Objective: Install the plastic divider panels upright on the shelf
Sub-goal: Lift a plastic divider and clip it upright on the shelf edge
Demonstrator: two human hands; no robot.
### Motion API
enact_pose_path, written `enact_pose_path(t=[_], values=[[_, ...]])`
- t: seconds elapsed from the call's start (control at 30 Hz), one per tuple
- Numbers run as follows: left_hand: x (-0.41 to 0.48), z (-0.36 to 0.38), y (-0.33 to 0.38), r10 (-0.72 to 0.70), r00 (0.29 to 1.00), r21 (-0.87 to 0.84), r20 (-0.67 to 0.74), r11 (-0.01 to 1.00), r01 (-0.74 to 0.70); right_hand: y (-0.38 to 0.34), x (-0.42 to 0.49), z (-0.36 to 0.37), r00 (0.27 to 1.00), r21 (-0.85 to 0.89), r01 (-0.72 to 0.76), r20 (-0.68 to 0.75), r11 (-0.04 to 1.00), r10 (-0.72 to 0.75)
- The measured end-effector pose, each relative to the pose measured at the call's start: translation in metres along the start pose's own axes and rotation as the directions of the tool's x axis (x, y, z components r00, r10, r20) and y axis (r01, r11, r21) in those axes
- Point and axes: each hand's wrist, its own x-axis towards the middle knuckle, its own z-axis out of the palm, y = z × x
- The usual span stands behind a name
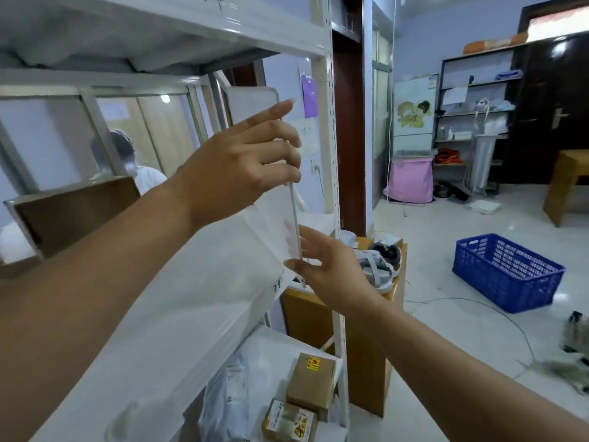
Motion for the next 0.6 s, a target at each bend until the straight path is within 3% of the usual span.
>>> enact_pose_path(t=[0.3, 0.6], values=[[0.021, 0.066, -0.013, -0.13, 0.989, 0.036, 0.07, 0.991, 0.128, 0.047, 0.06, -0.03, 0.985, 0.03, 0.118, 0.12, 0.993, -0.121], [0.034, 0.088, -0.006, -0.391, 0.885, 0.229, 0.251, 0.913, 0.339, 0.081, 0.123, -0.054, 0.893, 0.205, 0.261, 0.32, 0.943, -0.317]])
